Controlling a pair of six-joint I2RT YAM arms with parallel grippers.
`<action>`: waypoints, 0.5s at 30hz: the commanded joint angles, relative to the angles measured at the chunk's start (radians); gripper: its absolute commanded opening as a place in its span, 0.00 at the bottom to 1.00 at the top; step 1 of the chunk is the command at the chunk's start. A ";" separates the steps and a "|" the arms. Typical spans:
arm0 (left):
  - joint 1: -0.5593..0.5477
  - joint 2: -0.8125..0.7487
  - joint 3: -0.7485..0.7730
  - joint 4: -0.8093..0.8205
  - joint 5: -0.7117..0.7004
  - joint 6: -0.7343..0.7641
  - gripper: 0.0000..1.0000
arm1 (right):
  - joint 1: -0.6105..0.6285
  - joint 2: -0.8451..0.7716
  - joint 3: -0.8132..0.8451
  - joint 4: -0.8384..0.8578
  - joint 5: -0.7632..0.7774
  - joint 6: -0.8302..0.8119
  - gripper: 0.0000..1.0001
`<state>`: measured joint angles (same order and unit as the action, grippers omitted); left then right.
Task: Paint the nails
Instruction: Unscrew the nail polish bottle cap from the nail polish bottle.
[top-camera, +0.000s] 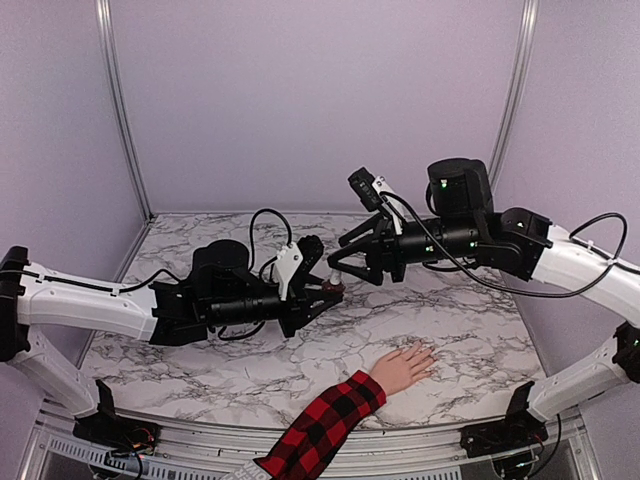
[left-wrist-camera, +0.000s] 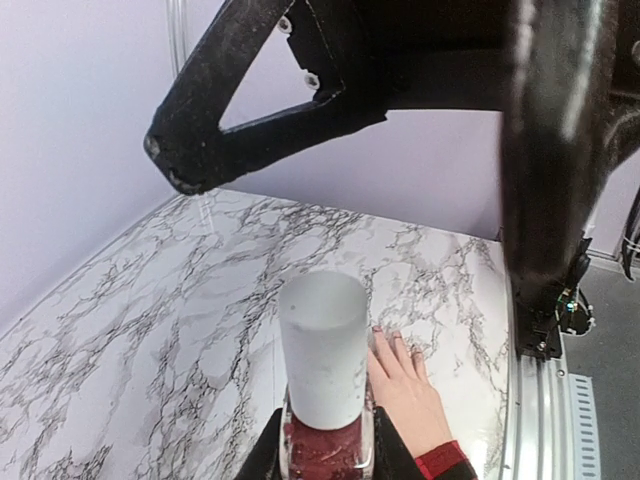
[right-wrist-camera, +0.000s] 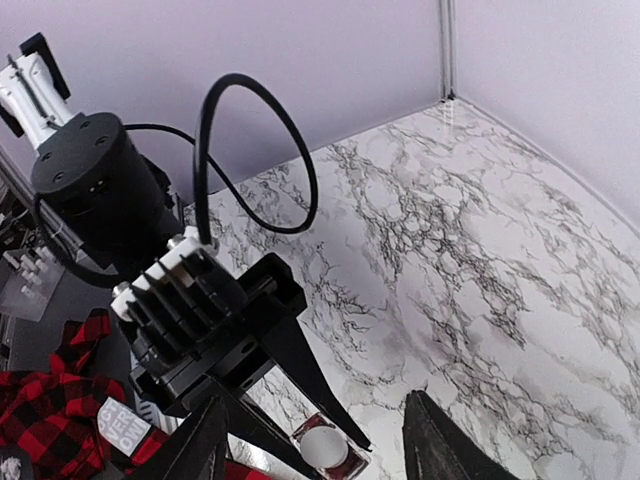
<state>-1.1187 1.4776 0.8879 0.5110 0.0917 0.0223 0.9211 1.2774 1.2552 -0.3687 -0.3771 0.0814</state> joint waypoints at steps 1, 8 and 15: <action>-0.005 0.034 0.045 0.030 -0.128 -0.011 0.00 | 0.000 0.045 0.041 -0.017 0.105 0.104 0.56; -0.013 0.057 0.055 0.032 -0.195 -0.009 0.00 | 0.001 0.074 0.029 -0.012 0.150 0.154 0.43; -0.013 0.080 0.064 0.031 -0.254 -0.007 0.00 | 0.001 0.099 0.015 -0.003 0.154 0.183 0.35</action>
<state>-1.1271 1.5398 0.9161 0.5110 -0.1024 0.0151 0.9211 1.3579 1.2594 -0.3771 -0.2413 0.2256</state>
